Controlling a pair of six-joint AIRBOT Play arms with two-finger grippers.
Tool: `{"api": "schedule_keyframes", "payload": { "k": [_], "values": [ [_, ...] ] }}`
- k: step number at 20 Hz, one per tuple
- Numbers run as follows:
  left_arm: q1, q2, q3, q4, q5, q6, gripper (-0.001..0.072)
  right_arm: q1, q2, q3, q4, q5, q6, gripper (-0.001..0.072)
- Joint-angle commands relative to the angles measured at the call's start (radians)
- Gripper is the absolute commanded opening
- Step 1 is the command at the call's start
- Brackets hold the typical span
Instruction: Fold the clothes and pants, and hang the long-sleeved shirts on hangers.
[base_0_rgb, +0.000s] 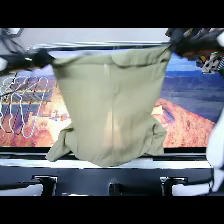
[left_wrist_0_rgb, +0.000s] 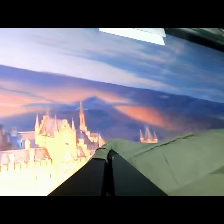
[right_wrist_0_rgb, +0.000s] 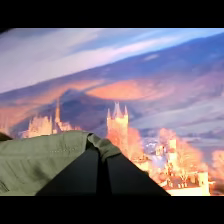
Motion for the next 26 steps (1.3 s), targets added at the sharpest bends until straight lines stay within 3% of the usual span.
{"api": "schedule_keyframes", "payload": {
  "k": [1, 4, 8, 9, 10, 11, 12, 15, 18, 22, 26],
  "values": [
    [-0.068, -0.238, -0.010, -0.008, 0.187, 0.017, 0.0031, 0.001, -0.264, -0.005, 0.082, -0.107, -0.002, 0.0037],
    [-0.092, -0.335, -0.010, -0.008, 0.178, -0.046, 0.0032, 0.001, -0.391, -0.005, 0.152, -0.121, 0.002, 0.0037],
    [-0.092, -0.346, -0.010, -0.009, 0.122, -0.135, 0.0038, 0.001, -0.414, -0.005, 0.172, -0.108, 0.002, 0.0045],
    [-0.084, -0.335, -0.010, -0.030, 0.097, -0.147, 0.0138, -0.001, -0.400, -0.005, 0.179, -0.086, 0.002, 0.0102],
    [-0.071, -0.318, -0.010, -0.069, 0.068, -0.146, 0.0387, -0.008, -0.380, -0.005, 0.185, -0.057, 0.001, 0.0205],
    [-0.050, -0.292, -0.010, -0.113, 0.031, -0.146, 0.0656, -0.018, -0.349, -0.005, 0.189, -0.013, -0.009, 0.0427],
    [-0.026, -0.260, -0.010, -0.141, -0.010, -0.146, 0.0690, -0.035, -0.309, -0.005, 0.187, 0.045, -0.046, 0.0619],
    [0.068, -0.119, -0.011, -0.143, -0.174, -0.153, 0.0690, -0.111, -0.171, -0.005, 0.134, 0.262, -0.151, 0.0629],
    [0.146, 0.050, -0.088, -0.044, -0.322, -0.154, 0.0690, -0.197, -0.027, -0.081, 0.046, 0.419, -0.171, 0.0628],
    [0.166, 0.361, -0.510, -0.032, -0.329, -0.164, 0.0690, -0.212, 0.259, -0.549, 0.069, 0.385, -0.175, 0.0629],
    [0.090, 0.633, -0.901, -0.037, -0.243, -0.257, 0.0690, -0.147, 0.550, -1.094, 0.116, 0.234, -0.123, 0.0632]
  ]
}}
